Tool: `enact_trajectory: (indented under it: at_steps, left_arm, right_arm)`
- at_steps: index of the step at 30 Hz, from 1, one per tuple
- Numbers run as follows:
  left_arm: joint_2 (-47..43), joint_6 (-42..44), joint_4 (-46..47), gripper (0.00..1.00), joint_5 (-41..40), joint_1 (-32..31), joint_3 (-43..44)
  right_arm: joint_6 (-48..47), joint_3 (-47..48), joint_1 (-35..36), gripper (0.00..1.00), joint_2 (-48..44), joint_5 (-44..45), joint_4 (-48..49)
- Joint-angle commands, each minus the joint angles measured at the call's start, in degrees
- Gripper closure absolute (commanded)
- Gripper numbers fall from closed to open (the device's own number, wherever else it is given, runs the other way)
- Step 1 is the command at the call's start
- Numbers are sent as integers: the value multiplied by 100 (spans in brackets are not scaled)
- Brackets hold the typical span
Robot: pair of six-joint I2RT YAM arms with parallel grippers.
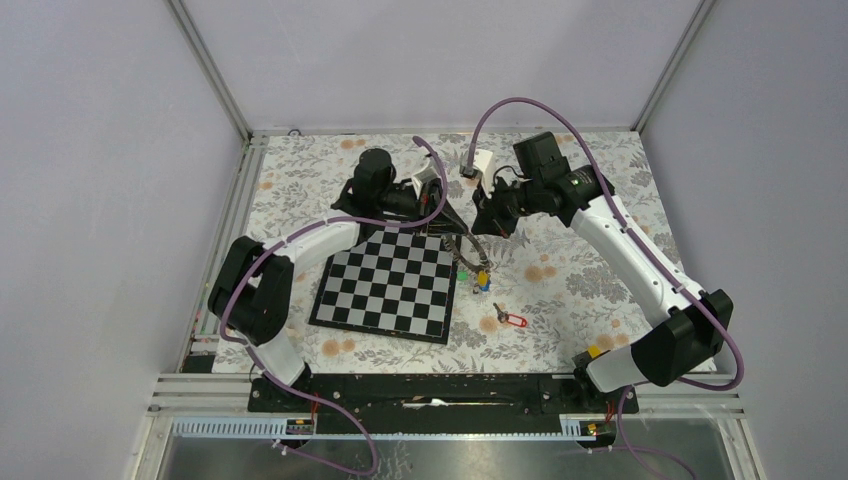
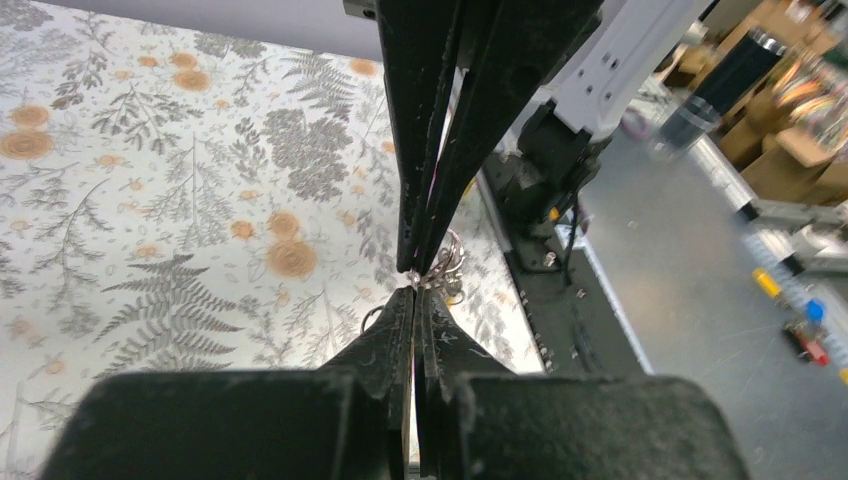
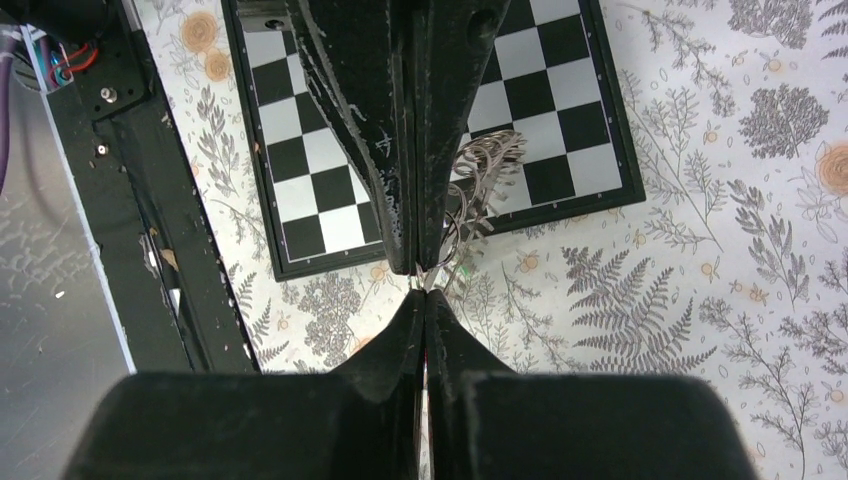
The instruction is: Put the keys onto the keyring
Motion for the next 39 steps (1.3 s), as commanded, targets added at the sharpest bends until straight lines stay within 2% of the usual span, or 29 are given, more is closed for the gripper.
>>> enact_trajectory:
  at_steps: [1,4,6,10,12,16,18,23,29,39]
  left_arm:
    - [135,-2518,3503,100,131,86,-257]
    - [436,-4106,5147,100,26,185,-246]
    - [509,-4348,5222,100,-49,189,-195]
    - [405,-4245,4954,100,-296,181,-290]
    - [293,-3947,4385,100,-383,181,-304]
    - [-34,-2796,2893,100,-553,172,-345]
    - [-99,-2598,2616,100,-557,172,-345]
    - [-119,-2777,2753,100,-557,172,-380]
    - [-56,-3437,3311,100,-605,172,-376]
    - [-137,-3348,3163,100,-695,172,-389]
  right_arm:
    - [343,-158,-231,93,-216,-449,594]
    - [577,-310,-573,85,-382,-944,862]
    - [664,-387,-721,78,-457,-1203,971]
    - [765,-433,-833,71,-505,-1437,1055]
    - [787,-433,-853,71,-508,-1473,1062]
    - [744,-491,-876,71,-495,-1655,1056]
    - [710,-548,-880,71,-503,-1797,1064]
    - [668,-682,-888,68,-537,-2009,1067]
    - [624,-868,-885,62,-586,-2289,1079]
    - [659,-1117,-887,61,-557,-1991,1276]
